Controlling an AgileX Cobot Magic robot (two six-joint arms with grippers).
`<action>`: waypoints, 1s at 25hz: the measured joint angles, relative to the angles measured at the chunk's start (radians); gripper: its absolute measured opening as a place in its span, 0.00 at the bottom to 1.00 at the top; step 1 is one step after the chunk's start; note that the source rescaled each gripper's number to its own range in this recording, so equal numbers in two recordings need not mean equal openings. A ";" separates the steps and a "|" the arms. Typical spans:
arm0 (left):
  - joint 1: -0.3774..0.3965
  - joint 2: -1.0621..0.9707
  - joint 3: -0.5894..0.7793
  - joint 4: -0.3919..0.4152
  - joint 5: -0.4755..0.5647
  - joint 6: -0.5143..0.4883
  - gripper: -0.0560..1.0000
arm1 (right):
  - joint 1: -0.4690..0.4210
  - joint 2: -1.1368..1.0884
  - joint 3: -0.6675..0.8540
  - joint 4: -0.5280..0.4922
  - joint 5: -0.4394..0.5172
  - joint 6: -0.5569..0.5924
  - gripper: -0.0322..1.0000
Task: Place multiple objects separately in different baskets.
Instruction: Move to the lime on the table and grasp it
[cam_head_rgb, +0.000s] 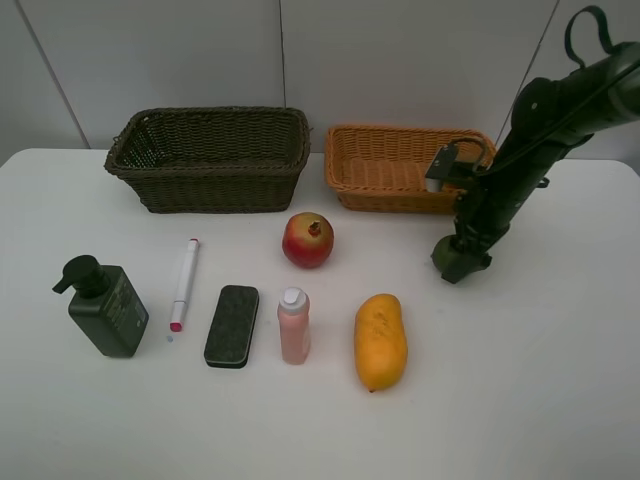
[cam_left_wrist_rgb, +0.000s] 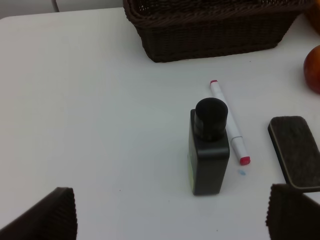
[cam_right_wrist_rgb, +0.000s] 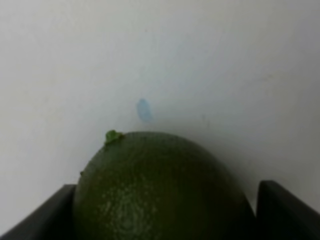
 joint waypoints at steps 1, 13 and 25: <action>0.000 0.000 0.000 0.000 0.000 0.000 1.00 | 0.000 0.000 0.000 0.001 0.000 0.000 0.33; 0.000 0.000 0.000 0.000 0.000 0.000 1.00 | 0.000 0.000 0.000 0.029 0.001 0.000 0.33; 0.000 0.000 0.000 0.000 0.000 0.000 1.00 | 0.000 0.000 0.000 0.054 0.011 0.000 0.33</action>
